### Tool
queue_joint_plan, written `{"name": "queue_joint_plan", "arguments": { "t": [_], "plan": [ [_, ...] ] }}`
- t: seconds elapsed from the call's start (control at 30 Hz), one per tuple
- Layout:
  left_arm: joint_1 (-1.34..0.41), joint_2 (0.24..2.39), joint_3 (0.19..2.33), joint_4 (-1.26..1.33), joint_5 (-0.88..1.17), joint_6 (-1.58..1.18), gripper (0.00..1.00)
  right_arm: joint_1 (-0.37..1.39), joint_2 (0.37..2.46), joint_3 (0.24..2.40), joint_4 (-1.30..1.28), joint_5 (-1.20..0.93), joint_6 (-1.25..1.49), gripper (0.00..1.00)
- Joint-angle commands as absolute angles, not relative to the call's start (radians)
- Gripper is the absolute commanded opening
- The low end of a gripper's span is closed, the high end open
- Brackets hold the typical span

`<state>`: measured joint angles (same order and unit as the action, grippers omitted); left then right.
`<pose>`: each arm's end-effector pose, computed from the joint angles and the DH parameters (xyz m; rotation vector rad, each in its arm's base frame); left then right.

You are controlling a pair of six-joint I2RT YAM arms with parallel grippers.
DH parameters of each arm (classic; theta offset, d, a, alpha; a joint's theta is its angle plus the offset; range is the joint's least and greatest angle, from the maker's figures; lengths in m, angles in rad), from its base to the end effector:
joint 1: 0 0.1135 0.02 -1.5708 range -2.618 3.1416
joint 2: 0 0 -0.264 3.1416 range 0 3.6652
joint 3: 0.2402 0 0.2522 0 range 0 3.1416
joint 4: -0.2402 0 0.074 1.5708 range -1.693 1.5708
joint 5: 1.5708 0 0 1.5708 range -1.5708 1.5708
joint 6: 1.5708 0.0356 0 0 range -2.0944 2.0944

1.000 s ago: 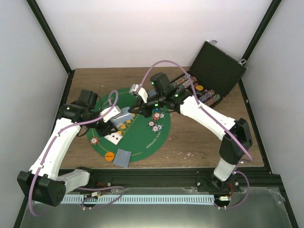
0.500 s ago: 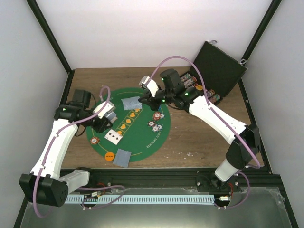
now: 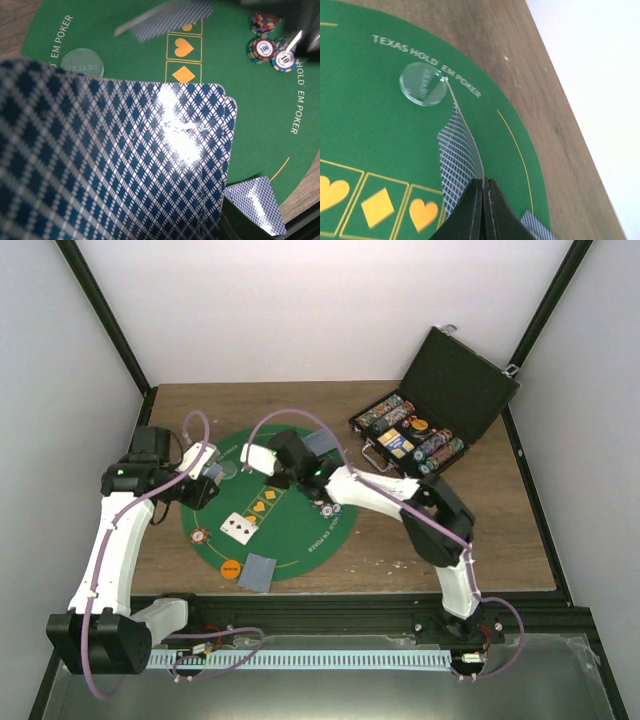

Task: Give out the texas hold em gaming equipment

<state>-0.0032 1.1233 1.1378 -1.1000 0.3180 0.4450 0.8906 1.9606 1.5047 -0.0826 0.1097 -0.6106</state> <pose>0.2001 -0.0118 0.3197 0.6756 2.5017 -0.2647 0.2927 0.3556 0.2476 -1.3879 1.5842 0.0522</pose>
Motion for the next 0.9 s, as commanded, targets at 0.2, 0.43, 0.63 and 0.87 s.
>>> {"name": "queue_joint_plan", "arguments": {
  "t": [0.2, 0.43, 0.63, 0.87],
  "plan": [
    [0.008, 1.091, 1.142, -1.074, 0.329, 0.431, 0.33, 1.054, 2.119, 1.305, 0.22, 0.174, -0.975, 0.01],
    [0.008, 1.094, 1.142, -1.074, 0.339, 0.433, 0.33, 1.055, 2.095, 1.272, 0.097, 0.023, -0.905, 0.01],
    [0.008, 1.093, 1.141, -1.074, 0.342, 0.436, 0.33, 1.055, 2.112, 1.301, 0.035, -0.013, -0.884, 0.01],
    [0.008, 1.092, 1.144, -1.077, 0.342, 0.439, 0.33, 1.061, 2.113, 1.3, 0.001, -0.024, -0.891, 0.01]
  ]
}}
